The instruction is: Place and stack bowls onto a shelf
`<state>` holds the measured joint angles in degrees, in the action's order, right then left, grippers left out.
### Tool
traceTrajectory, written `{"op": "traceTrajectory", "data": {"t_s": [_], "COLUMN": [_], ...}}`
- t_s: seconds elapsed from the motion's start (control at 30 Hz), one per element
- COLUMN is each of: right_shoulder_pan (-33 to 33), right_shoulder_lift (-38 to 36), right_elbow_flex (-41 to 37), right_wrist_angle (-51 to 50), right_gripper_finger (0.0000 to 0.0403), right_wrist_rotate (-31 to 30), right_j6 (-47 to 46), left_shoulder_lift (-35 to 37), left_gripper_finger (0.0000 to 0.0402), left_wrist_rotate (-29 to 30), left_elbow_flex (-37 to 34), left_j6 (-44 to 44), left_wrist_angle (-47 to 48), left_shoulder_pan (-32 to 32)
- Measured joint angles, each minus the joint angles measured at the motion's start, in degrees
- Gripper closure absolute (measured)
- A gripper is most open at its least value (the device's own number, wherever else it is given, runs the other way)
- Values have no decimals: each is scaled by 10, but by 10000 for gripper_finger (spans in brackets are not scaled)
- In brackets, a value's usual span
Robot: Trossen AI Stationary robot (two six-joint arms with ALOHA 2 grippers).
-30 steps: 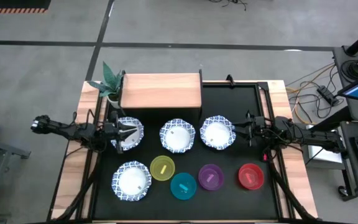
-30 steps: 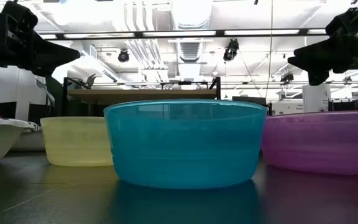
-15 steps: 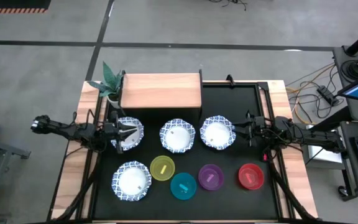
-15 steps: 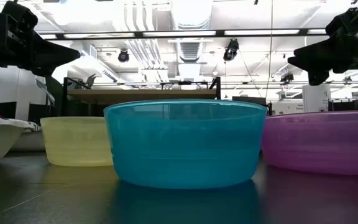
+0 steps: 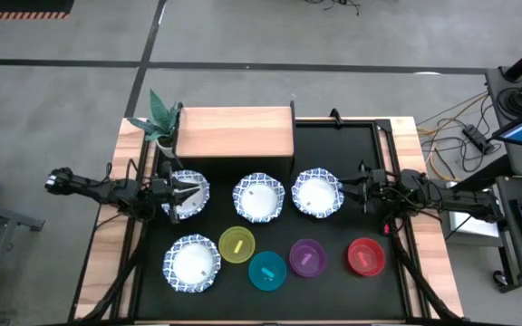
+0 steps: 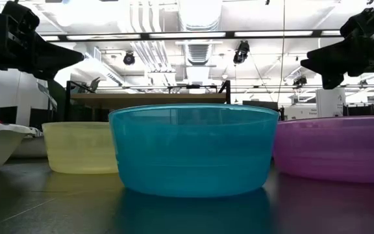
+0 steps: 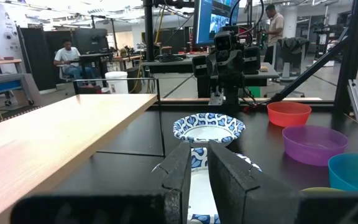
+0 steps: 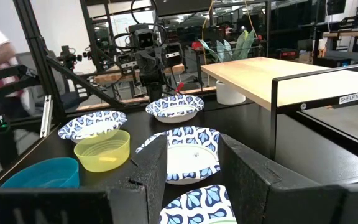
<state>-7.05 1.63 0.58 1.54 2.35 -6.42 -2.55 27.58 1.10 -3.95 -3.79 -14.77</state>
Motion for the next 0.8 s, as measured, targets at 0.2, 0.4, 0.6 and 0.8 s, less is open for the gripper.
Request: {"op": "traceTrajectory", "data": {"t_s": [0.2, 0.4, 0.6, 0.8], "right_shoulder_pan": [0, 0, 0, 0], "right_shoulder_lift": [0, 0, 0, 0], "right_elbow_flex": [0, 0, 0, 0], "right_wrist_angle": [9, 5, 10, 44], "right_gripper_finger": [271, 271, 271, 271], "right_wrist_rotate": [0, -9, -100, -235], "right_j6": [0, 9, 41, 23], "left_shoulder_lift": [0, 0, 0, -1], "left_gripper_finger": [365, 365, 365, 365], "left_wrist_rotate": [0, 19, 19, 34], "left_elbow_flex": [0, 0, 0, 0], "left_j6": [16, 29, 62, 133], "left_wrist_angle": [-15, -93, -175, -255], "left_shoulder_pan": [0, 1, 1, 2]}}
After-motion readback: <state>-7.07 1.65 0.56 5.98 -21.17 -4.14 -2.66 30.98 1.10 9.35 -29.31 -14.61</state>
